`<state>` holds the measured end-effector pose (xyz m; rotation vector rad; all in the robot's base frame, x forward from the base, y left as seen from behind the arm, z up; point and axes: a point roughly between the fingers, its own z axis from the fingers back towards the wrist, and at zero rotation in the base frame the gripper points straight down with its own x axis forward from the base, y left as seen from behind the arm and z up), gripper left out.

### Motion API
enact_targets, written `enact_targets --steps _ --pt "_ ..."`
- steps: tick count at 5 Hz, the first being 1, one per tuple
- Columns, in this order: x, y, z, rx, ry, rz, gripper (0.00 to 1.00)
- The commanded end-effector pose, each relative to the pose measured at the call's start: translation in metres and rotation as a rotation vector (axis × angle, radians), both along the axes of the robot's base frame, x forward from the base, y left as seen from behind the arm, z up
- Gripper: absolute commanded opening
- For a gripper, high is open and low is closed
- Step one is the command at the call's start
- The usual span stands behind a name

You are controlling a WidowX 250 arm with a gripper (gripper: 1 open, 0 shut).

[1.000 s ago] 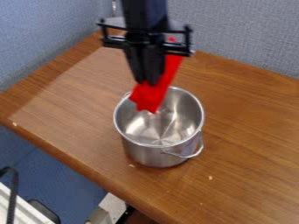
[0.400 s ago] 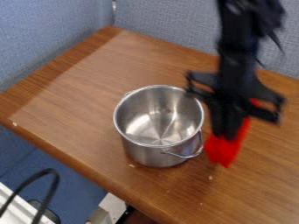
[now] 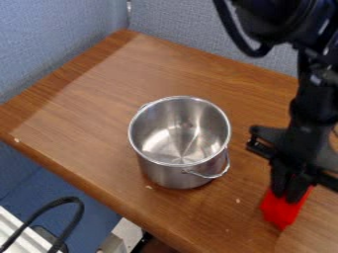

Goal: Move the red object from the metal pot to the table

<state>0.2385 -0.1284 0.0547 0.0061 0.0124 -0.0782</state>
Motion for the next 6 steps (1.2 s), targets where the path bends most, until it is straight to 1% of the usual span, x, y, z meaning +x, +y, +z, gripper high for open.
enact_targets --steps 1,2,3,4,5,6 --pt "-0.007 0.003 0.01 0.015 -0.059 -0.031 0.0" --pt "-0.015 0.008 0.011 0.03 -0.063 -0.049 0.0" --pt "-0.009 0.009 0.008 0.041 -0.058 -0.093 1.0" --pt "-0.003 0.01 0.007 0.04 -0.051 -0.13 1.0" --pt "-0.006 0.024 0.008 0.06 -0.058 -0.143 1.0" --pt "-0.01 0.043 0.01 0.078 -0.066 -0.147 1.0"
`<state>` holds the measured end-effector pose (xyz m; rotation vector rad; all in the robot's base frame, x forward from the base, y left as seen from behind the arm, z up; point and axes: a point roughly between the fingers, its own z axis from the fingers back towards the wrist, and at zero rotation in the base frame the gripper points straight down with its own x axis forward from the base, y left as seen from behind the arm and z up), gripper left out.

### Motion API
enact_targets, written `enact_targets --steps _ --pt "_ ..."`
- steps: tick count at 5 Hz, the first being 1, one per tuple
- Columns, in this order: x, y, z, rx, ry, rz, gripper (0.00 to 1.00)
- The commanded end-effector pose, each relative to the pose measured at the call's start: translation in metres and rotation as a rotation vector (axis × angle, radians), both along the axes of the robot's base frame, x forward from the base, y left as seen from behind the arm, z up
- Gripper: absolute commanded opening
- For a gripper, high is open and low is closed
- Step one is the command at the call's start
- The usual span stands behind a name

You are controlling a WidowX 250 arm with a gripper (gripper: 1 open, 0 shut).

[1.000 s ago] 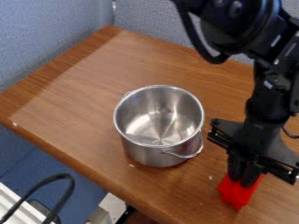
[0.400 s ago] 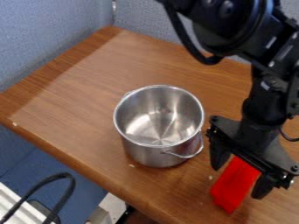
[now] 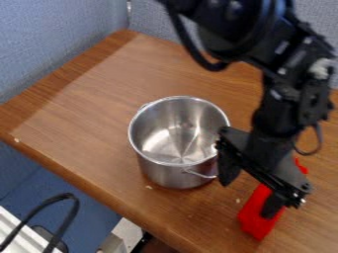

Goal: Move the red object from the metal pot to the table

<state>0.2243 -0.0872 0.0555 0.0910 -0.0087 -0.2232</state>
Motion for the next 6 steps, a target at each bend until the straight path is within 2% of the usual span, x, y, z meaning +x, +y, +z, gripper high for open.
enact_targets --steps 1,2,4,5,6 --pt "0.0 -0.001 0.002 -0.012 -0.04 0.076 1.0" --pt "-0.008 -0.003 -0.005 -0.018 -0.041 0.113 1.0" --pt "-0.004 -0.007 -0.013 -0.036 -0.048 0.045 1.0" --pt "0.003 -0.005 -0.022 -0.032 -0.048 0.022 0.0" --pt "0.0 -0.024 -0.01 -0.034 -0.044 0.018 0.0"
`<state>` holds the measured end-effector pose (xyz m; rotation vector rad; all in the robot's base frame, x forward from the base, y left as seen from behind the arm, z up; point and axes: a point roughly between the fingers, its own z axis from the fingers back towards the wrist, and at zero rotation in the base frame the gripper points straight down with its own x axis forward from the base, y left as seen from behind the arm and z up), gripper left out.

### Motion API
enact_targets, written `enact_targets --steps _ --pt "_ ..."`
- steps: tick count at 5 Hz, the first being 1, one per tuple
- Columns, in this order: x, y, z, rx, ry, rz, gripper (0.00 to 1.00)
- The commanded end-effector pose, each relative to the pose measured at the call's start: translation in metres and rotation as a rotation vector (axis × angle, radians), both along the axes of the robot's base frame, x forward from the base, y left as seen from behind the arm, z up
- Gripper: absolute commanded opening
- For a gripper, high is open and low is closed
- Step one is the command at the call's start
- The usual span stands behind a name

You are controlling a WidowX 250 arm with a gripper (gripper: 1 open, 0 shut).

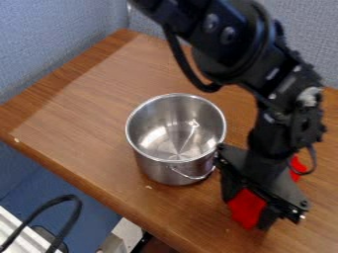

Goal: Move the red object from the metal pot to the table

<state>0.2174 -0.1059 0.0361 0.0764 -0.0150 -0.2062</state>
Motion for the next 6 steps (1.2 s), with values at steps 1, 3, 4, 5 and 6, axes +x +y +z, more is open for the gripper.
enact_targets --steps 1,3,4,5,6 --pt "0.007 -0.027 0.025 -0.022 -0.04 0.01 0.0" --pt "0.026 -0.028 0.026 -0.007 -0.031 0.171 0.0" --pt "0.023 -0.015 0.016 -0.002 -0.03 0.167 0.0" --pt "0.02 0.002 0.004 0.003 -0.027 0.172 0.0" --pt "0.024 0.002 0.01 0.01 -0.036 0.167 0.0"
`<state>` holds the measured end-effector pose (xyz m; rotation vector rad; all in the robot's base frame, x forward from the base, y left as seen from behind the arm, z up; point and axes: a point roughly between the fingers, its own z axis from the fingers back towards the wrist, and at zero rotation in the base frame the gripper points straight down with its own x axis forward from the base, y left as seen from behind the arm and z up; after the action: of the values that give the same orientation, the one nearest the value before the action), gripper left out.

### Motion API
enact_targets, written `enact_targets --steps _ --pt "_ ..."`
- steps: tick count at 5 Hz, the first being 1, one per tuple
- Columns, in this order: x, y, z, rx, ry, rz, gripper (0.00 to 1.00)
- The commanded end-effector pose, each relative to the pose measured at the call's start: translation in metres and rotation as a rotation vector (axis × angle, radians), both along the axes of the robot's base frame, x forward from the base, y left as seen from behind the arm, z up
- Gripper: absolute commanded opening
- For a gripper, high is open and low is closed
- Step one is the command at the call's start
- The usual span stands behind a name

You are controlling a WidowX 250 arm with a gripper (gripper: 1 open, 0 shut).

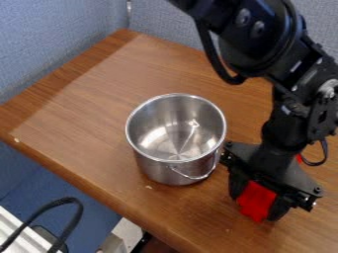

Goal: Move the red object from the metal pot to the table

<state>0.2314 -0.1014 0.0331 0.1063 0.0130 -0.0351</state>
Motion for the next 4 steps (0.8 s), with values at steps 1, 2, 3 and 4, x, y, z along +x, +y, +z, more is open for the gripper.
enact_targets --steps 1,2,3,4 --pt "0.0163 -0.0039 0.0146 -0.022 -0.051 -0.012 1.0" --pt "0.0202 -0.0033 0.0148 -0.02 -0.051 -0.019 0.0" --pt "0.0192 -0.0047 0.0157 -0.017 -0.048 -0.011 0.0" --pt "0.0182 -0.0064 0.0167 -0.013 -0.044 -0.004 0.0"
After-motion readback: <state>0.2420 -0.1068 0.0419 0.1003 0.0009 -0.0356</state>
